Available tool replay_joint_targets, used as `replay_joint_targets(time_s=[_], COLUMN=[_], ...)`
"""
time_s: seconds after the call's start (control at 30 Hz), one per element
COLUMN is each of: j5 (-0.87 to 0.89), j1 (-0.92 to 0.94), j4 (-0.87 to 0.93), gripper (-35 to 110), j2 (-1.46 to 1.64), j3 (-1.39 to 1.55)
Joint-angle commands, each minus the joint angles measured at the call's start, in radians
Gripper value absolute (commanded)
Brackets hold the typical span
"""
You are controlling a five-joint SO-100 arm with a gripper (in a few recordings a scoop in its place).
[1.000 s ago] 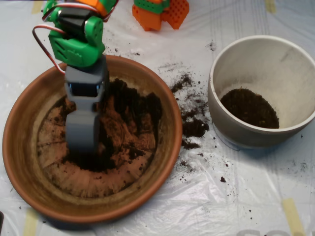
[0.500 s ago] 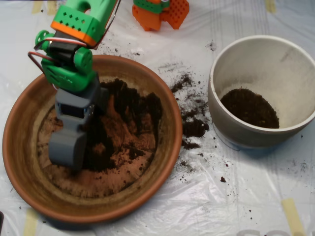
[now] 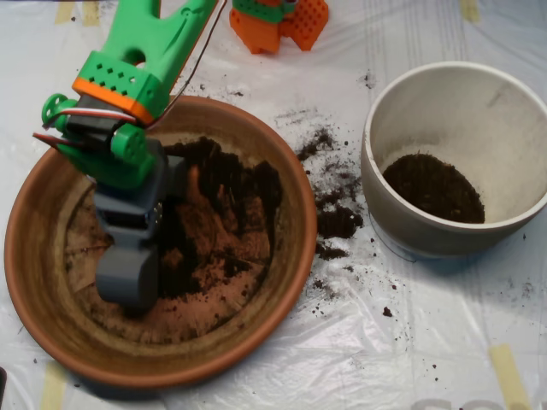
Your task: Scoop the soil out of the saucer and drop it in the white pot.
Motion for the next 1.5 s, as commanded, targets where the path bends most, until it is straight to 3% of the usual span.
replay_joint_targets(time_s=[0.0, 0.57, 0.9, 1.17, 1.47], j5=[-0.044, -0.164, -0.163, -0.051, 0.058], j1=[0.003, 0.029, 0.002, -0.12, -0.288], j4=[0.029, -0.245, -0.27, -0.166, 0.101], gripper=[39, 18, 0, -1, -1], j2=[0.017, 0.489, 0.6, 0.765, 0.904], j3=[0.006, 0.643, 0.752, 0.68, 0.382])
